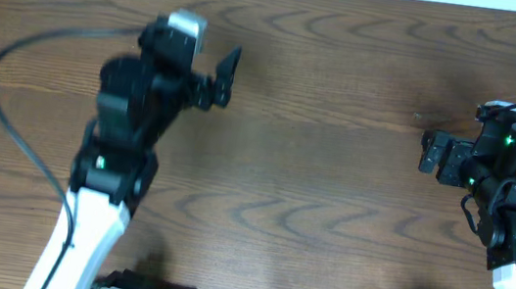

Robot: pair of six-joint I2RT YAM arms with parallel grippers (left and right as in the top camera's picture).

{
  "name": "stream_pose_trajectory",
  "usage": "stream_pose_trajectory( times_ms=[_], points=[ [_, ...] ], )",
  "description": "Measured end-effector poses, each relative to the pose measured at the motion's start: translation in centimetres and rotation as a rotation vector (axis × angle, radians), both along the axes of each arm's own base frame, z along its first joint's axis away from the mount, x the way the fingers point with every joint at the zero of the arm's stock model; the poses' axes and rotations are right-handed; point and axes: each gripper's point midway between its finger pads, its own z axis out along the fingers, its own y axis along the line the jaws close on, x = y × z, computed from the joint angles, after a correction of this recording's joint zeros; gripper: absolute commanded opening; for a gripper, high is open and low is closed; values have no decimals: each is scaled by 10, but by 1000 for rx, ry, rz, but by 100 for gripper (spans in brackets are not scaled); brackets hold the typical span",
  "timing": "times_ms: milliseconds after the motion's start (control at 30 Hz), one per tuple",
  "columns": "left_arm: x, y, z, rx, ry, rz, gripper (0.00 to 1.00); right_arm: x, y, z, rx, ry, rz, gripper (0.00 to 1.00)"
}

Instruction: Untangle cables

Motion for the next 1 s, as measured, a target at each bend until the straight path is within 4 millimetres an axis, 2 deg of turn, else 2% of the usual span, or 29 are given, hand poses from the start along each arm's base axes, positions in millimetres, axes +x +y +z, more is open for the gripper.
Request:
stream_pose_trajectory(
  times_ms=[267, 400, 600, 1000],
  points=[
    [-58, 12, -8, -41, -229, 1, 94, 0, 0, 0, 1, 0, -1, 99],
    [-76, 15, -26, -46, -259, 3, 94, 0, 0, 0, 0, 0, -1, 99],
    [-87, 24, -49, -38, -252, 22, 94, 0, 0, 0, 1, 0, -1, 99],
    [-102, 36, -66, -20, -173, 66, 94, -3, 0, -3, 3, 16, -2, 99]
  ],
)
